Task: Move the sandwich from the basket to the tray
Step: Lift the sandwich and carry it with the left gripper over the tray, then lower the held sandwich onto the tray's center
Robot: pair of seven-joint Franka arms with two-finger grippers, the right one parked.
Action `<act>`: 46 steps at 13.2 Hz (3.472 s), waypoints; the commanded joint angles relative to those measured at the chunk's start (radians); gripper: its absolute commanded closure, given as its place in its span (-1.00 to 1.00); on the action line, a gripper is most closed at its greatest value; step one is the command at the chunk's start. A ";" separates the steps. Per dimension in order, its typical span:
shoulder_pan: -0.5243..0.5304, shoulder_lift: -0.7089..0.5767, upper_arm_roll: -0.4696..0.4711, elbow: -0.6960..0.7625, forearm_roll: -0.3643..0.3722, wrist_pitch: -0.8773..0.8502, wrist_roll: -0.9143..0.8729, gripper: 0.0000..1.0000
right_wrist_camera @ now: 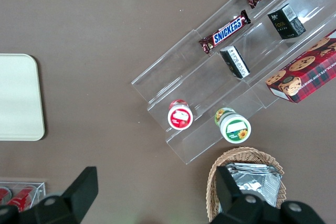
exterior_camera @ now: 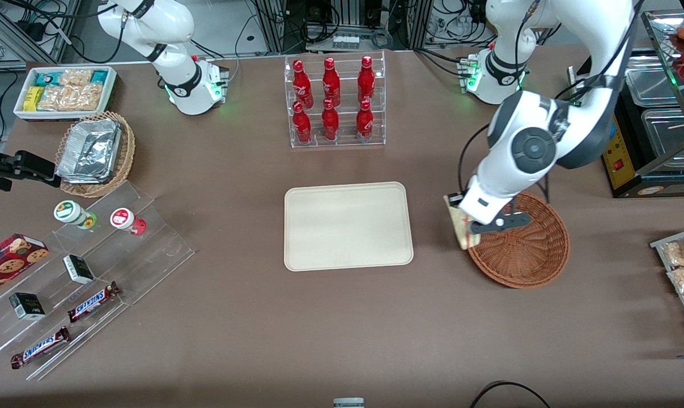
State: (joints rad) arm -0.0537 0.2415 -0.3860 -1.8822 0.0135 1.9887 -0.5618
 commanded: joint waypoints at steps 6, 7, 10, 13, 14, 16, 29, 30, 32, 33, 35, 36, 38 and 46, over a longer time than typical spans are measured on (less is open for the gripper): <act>-0.196 0.304 -0.062 0.311 0.184 -0.030 -0.208 1.00; -0.230 0.335 -0.060 0.333 0.189 -0.030 -0.233 1.00; -0.288 0.422 -0.059 0.431 0.201 -0.030 -0.254 1.00; -0.340 0.487 -0.057 0.501 0.204 -0.028 -0.256 1.00; -0.356 0.508 -0.057 0.523 0.204 -0.027 -0.256 1.00; -0.385 0.551 -0.056 0.566 0.206 -0.022 -0.285 1.00; -0.439 0.618 -0.054 0.587 0.295 -0.013 -0.368 1.00; -0.439 0.618 -0.054 0.587 0.295 -0.013 -0.371 1.00; -0.439 0.619 -0.054 0.587 0.293 -0.010 -0.409 1.00; -0.439 0.619 -0.054 0.587 0.293 -0.010 -0.412 1.00; -0.439 0.619 -0.054 0.587 0.295 -0.008 -0.412 1.00; -0.439 0.621 -0.054 0.587 0.295 -0.008 -0.414 0.91; -0.439 0.625 -0.054 0.586 0.296 -0.005 -0.417 -0.64; -0.436 0.598 -0.054 0.583 0.295 0.012 -0.414 -1.00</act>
State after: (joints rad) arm -0.4760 0.8526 -0.4474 -1.3227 0.2919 2.0167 -0.9546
